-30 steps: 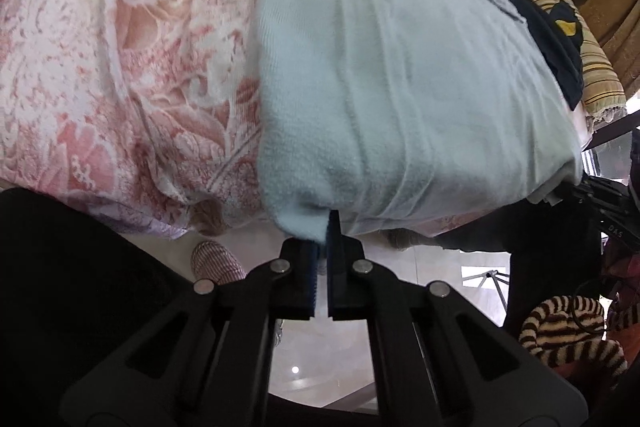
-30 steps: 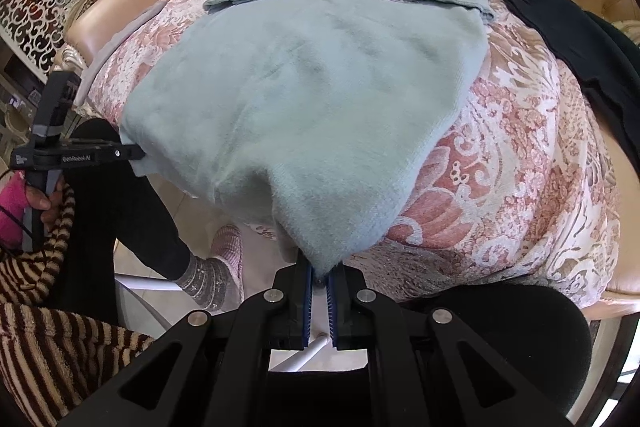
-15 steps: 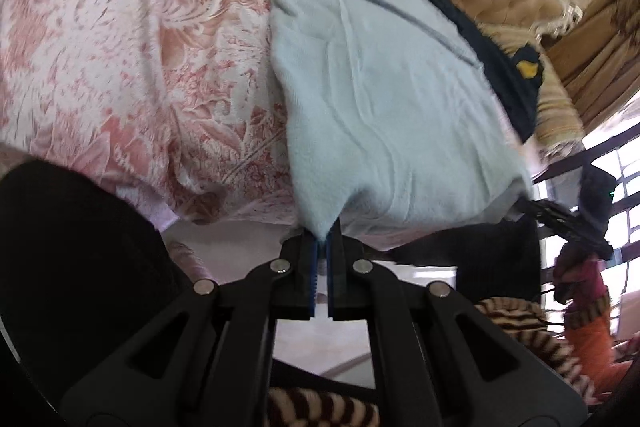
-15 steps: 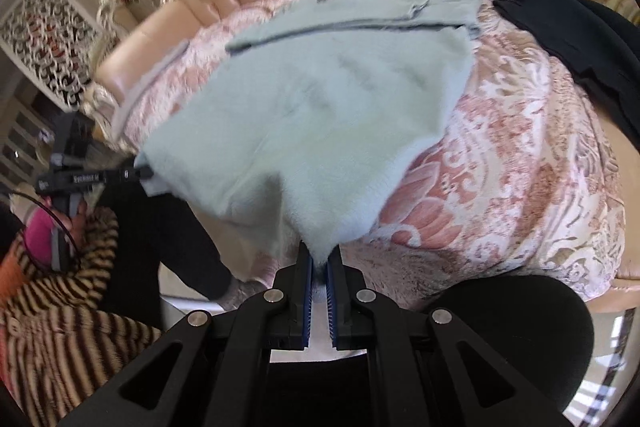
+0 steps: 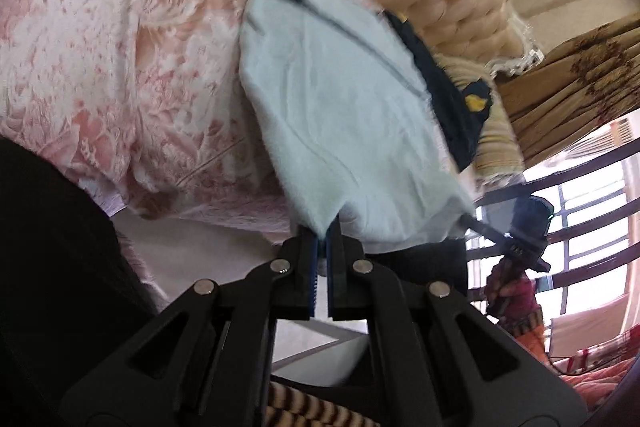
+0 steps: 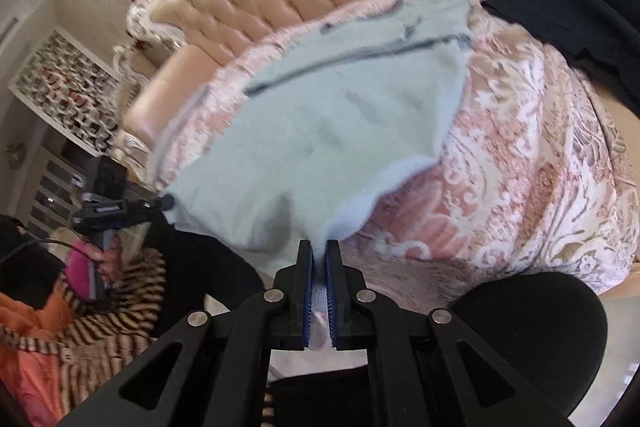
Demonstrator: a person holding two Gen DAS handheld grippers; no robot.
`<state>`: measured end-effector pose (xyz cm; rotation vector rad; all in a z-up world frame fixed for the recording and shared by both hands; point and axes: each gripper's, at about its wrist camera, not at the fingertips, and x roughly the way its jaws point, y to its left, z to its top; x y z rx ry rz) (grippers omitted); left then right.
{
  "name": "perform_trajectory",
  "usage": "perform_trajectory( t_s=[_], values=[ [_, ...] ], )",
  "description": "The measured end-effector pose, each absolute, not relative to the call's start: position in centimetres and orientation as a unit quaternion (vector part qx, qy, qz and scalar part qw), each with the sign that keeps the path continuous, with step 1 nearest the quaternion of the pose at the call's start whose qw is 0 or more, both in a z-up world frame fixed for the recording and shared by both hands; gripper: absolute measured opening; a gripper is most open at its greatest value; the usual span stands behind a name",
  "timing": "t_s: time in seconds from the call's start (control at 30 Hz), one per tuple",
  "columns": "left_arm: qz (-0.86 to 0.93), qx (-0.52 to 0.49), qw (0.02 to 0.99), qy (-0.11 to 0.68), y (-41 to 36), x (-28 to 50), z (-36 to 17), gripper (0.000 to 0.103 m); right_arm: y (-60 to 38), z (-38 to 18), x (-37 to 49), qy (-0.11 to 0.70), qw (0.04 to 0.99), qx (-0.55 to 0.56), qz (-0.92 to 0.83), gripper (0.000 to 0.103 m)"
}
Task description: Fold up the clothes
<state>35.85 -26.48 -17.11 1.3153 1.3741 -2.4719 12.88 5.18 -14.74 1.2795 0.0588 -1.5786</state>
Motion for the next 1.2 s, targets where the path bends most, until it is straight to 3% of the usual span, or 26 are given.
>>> perform_trajectory(
  t_s=[0.2, 0.63, 0.87, 1.2],
  values=[
    [-0.796, 0.423, 0.019, 0.432, -26.4, 35.5, -17.4, 0.004, 4.5, -16.6, 13.8, 0.044, 0.515, 0.546, -0.659, 0.005],
    [-0.83, 0.425, 0.037, 0.358, -25.6, 34.7, -14.2, 0.003, 4.0, -13.4, 14.2, 0.044, 0.518, 0.504, -0.69, 0.003],
    [-0.819, 0.425, 0.031, 0.384, -27.0, 34.1, -13.7, 0.003, 4.4, -12.8, 13.1, 0.02, 0.521, 0.516, -0.68, 0.004],
    [-0.776, 0.471, 0.022, 0.419, -26.5, 34.9, -17.8, 0.003, 4.8, -16.0, 12.7, 0.026, 0.5, 0.571, -0.651, 0.004]
  ],
)
